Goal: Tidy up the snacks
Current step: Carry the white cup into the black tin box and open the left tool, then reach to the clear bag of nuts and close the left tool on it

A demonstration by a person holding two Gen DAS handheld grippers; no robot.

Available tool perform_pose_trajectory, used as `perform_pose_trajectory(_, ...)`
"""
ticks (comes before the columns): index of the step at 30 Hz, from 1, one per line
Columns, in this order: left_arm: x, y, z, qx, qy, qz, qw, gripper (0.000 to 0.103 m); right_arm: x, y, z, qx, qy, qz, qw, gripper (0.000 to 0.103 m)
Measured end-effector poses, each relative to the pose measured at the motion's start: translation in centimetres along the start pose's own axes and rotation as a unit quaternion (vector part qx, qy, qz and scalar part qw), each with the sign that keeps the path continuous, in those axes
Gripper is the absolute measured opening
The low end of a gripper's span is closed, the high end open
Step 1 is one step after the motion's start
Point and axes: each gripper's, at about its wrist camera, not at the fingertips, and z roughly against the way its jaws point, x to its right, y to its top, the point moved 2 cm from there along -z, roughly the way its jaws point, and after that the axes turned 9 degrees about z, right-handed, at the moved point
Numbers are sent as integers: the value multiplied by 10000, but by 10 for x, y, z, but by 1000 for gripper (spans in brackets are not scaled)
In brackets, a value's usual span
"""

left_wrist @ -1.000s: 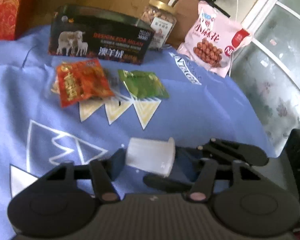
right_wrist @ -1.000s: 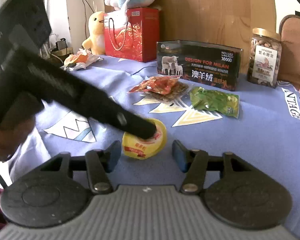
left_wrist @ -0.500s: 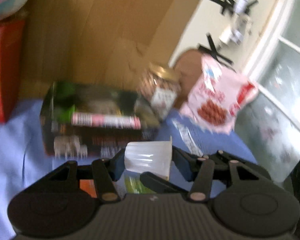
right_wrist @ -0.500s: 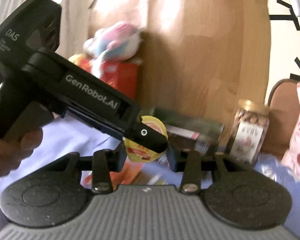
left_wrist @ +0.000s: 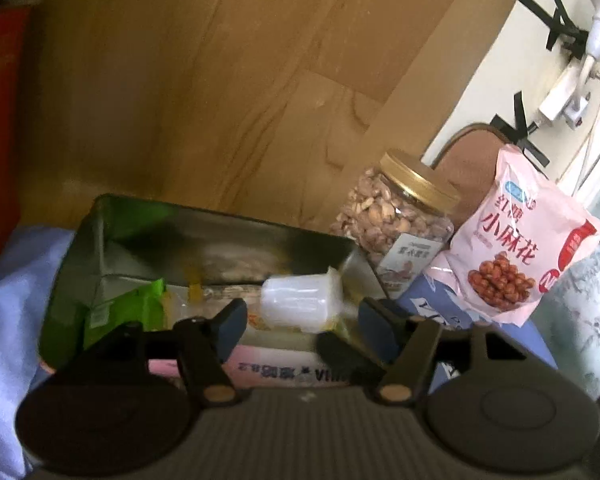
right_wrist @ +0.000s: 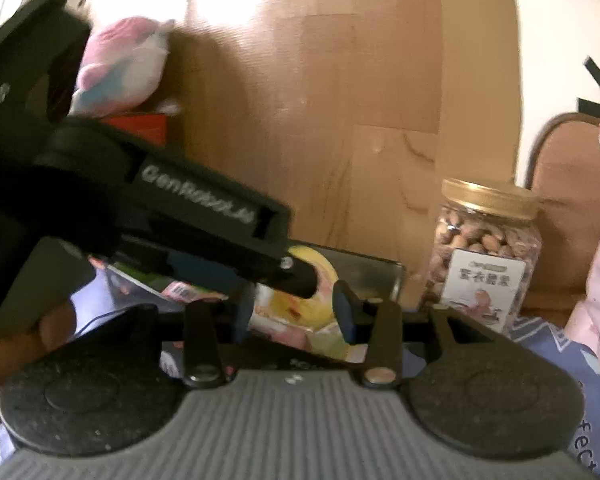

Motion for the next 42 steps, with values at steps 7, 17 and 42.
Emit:
perform_pose_trajectory(7,-9,-30,71,318,-308,2,9990,65,15,-24,65,37,177,-570,9982,51)
perform_pose_trajectory(17,-21,-127,74,-805,-410,190,9957,64,9,-71,49,-1265,600,-1143,9835,50)
perform_pose_trajectory(42,-82,-118,104,-331,348,918,9946,62,-3,-54,40,-1242,1728,-1910,9583,35)
